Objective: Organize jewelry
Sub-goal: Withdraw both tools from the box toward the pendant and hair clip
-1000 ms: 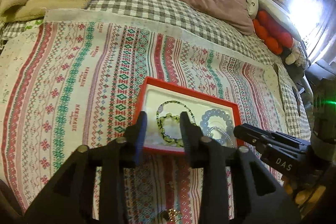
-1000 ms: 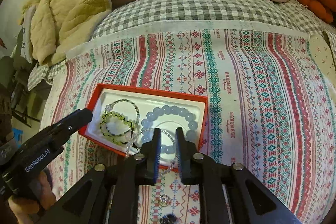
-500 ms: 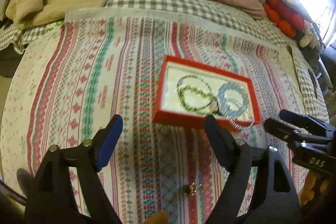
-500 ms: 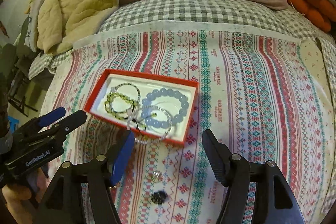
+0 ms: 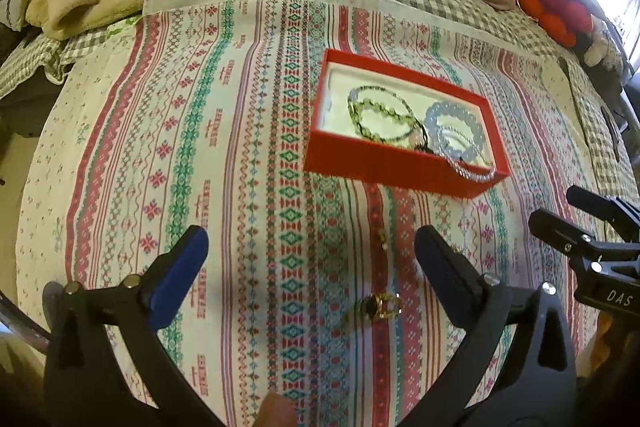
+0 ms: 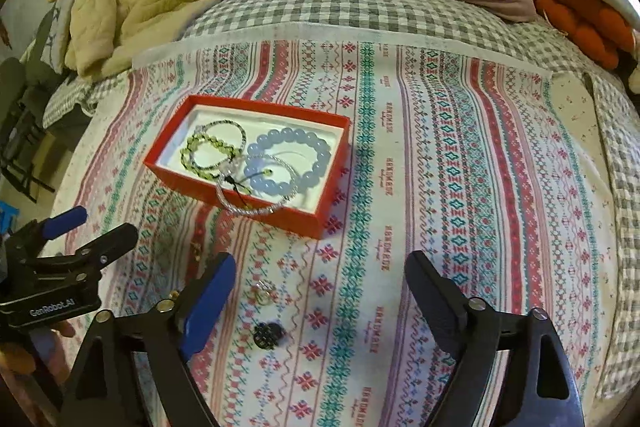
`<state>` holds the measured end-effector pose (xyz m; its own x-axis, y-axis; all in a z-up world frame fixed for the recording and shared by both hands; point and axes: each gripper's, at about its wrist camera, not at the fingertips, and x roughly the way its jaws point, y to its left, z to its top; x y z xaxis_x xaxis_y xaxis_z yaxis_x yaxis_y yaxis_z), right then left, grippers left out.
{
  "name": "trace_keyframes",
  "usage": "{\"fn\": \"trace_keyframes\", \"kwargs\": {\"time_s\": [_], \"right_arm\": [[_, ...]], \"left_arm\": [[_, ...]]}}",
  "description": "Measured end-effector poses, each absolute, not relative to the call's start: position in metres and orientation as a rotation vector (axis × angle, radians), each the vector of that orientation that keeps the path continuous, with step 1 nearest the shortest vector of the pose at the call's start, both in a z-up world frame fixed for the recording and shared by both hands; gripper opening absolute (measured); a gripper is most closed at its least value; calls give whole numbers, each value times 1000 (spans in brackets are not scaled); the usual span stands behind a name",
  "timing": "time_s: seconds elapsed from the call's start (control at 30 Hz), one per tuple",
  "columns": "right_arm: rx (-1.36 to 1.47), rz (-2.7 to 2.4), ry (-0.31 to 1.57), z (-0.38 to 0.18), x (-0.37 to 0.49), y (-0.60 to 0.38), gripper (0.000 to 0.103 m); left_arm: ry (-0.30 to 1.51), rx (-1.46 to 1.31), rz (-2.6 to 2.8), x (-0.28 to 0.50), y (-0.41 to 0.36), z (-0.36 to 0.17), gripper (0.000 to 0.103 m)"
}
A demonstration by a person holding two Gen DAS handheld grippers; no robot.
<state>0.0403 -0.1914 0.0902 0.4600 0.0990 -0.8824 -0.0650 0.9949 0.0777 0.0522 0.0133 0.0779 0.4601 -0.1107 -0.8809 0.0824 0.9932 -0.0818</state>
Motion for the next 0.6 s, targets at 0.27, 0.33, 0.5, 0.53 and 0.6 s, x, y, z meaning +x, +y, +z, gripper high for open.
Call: {"fn": "trace_keyframes", "kwargs": {"time_s": [0.27, 0.33, 0.5, 0.53, 0.6], "right_arm": [[22, 118, 1102, 89, 27, -190, 92], [17, 124, 1105, 89, 24, -189, 92], [1, 142, 1121, 85, 17, -184, 92], [-3, 144, 1126, 84, 15, -184, 92], [-16, 146, 1135, 80, 13, -183, 92]], "left_arm": [[1105, 26, -130, 33, 11, 73, 102], [1117, 18, -134, 30, 13, 69, 102], [1158, 10, -150, 20, 18, 59, 102], [1164, 13, -154, 18, 19, 57, 102], [1170, 24, -160, 14, 20, 54, 102]]}}
